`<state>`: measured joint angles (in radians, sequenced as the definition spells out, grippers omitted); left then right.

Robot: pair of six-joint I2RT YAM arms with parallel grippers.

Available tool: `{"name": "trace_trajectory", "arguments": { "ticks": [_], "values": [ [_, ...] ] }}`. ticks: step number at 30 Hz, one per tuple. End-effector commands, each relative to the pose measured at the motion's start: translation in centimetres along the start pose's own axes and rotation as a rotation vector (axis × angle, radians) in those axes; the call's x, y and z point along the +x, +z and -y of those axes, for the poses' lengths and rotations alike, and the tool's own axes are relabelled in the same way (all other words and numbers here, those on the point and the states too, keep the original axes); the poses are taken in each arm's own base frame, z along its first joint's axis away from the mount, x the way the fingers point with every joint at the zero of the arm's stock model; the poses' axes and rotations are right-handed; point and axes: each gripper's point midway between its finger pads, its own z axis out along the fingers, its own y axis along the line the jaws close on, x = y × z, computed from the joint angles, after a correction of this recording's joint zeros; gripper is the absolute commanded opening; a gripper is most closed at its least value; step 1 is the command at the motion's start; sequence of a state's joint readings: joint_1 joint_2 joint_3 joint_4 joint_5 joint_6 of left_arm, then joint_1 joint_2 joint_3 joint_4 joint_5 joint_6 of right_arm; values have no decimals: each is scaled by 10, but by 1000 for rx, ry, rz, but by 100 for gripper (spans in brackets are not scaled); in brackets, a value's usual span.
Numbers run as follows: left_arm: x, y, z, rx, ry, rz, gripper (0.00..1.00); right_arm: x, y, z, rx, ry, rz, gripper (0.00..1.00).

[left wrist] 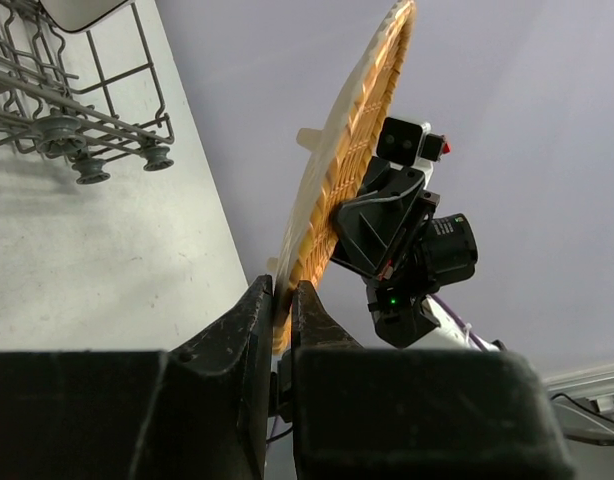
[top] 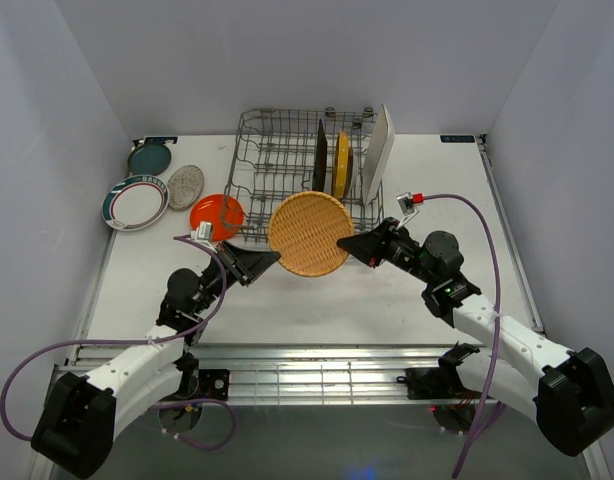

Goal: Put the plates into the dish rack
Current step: Insert the plate into the dish rack.

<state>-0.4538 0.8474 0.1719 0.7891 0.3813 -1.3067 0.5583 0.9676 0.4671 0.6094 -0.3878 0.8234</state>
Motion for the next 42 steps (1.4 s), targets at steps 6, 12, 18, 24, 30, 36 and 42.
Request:
{"name": "trace_trajectory", "arguments": {
  "ticks": [6,12,18,24,30,36,42],
  "values": [
    [-1,-1,18,72,-2,3,79,-8,-4,-17,-70,-69,32,8],
    [0,0,12,55,5,4,97,-14,-8,-16,-46,-89,68,8],
    [-5,-2,-14,-40,17,51,98,-29,-14,-12,21,-137,127,8],
    [-9,-22,-35,-95,44,138,98,-42,-20,7,158,-178,175,8],
    [-12,-34,-58,-237,88,157,98,-58,-22,21,276,-237,210,8],
    [-14,-45,-61,-447,168,80,98,-69,-14,19,335,-259,200,8],
    [-25,-55,-42,-595,293,0,98,-88,8,7,393,-306,187,8]
  ]
}}
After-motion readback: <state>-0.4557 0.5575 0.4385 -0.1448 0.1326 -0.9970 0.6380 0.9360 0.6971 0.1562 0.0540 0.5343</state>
